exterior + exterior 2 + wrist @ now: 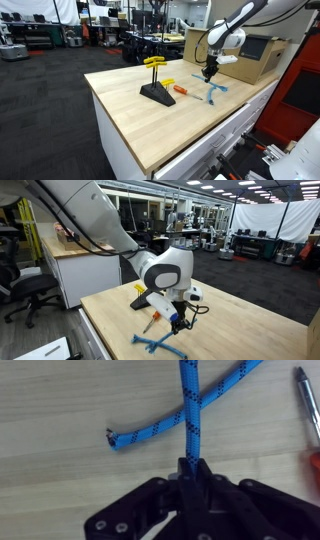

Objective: Move the left blue object to the right

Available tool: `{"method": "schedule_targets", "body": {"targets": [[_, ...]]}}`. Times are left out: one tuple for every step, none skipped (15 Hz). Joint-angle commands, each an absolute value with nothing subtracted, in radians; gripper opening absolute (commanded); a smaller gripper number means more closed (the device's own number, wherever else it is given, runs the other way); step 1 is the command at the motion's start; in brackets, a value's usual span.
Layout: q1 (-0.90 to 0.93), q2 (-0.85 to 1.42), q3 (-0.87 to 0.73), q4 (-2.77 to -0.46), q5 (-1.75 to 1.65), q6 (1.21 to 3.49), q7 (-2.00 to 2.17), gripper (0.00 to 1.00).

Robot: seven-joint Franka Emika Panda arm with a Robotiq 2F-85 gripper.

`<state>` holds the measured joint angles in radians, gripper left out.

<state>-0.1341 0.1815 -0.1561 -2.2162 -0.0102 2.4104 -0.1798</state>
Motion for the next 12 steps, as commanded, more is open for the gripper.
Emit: {"method": "schedule_targets", "body": {"targets": [[-0.157,0.213,-0.147,-2.231,-0.006,2.429,-0.199,0.03],[-0.156,0.206,-0.147,-2.250,-0.014,2.426,-0.190,0.03],[-0.156,0.202,-0.146,-2.262,-0.014,2.424,-0.190,0.03],[-0.156,0.192,-0.144,-2.282,-0.010,2.421,-0.192,0.03],[-0.155,0.190,-0.145,-2.290,-0.012,2.421,-0.191,0.03],[-0.153,0.197,-0.145,-2.292,-0.015,2.404,-0.186,0.03],[-0.153,0.200,-0.144,-2.295,-0.016,2.394,-0.189,0.36],[-0.153,0.197,-0.144,-2.300,-0.014,2.388,-0.185,0.36],[-0.154,0.190,-0.143,-2.305,-0.009,2.385,-0.189,0.43],[-0.154,0.169,-0.144,-2.310,-0.009,2.384,-0.188,0.49],[-0.155,0.156,-0.143,-2.312,-0.006,2.381,-0.192,0.57],[-0.153,0.118,-0.147,-2.323,-0.015,2.384,-0.185,0.63]]}}
